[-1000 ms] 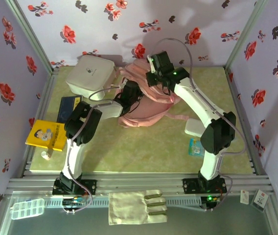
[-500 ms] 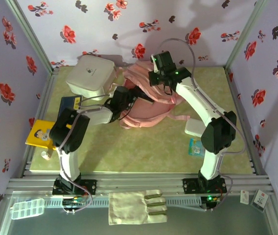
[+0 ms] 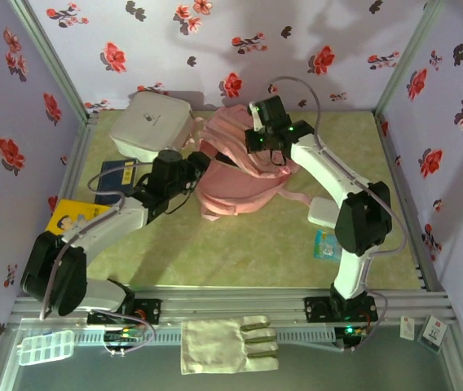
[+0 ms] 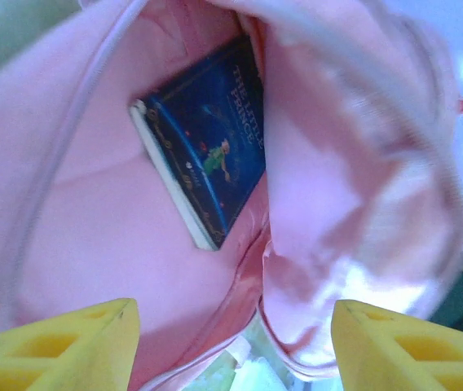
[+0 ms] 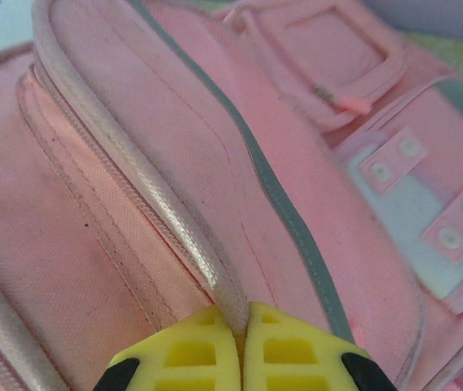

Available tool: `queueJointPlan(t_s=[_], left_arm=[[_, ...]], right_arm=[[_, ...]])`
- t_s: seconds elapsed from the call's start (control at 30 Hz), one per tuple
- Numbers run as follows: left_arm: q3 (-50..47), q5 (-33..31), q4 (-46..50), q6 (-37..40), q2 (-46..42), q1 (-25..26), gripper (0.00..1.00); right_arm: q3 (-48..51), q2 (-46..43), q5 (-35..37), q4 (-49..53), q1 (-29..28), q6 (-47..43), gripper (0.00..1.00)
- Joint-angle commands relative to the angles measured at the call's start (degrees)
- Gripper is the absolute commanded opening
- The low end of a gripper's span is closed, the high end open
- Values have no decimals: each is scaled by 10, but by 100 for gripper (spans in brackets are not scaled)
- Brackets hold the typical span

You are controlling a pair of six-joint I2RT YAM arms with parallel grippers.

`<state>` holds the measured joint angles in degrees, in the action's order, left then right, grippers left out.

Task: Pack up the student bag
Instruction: Place the book in the student bag, then close the student bag at the top-center of the table.

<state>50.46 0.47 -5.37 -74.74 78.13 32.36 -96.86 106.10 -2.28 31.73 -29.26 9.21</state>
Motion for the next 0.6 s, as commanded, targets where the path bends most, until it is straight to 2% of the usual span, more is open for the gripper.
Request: queueJointPlan(t_s=[0.0,0.1,0.2,0.33,0.4,0.57], left_arm=[[-15,0,60,45,-11,-14,64],[-11,0,93,64,-21,-36,65],[-10,-4,137,97,-37,-68,67],[6,-24,222,175,-48,-118,75],[12,-32,253,215,-47,-145,79],[12,-37,283,298,-26,-234,86]], right_arm=[[28,7,-20,-44,-1,-6,0],[46,16,6,-34,-6,-4,0],[61,29,62,-32,0,1,0],[55,53,78,-21,17,19,2],[43,59,60,-15,17,23,11],[52,30,13,-43,15,49,54]])
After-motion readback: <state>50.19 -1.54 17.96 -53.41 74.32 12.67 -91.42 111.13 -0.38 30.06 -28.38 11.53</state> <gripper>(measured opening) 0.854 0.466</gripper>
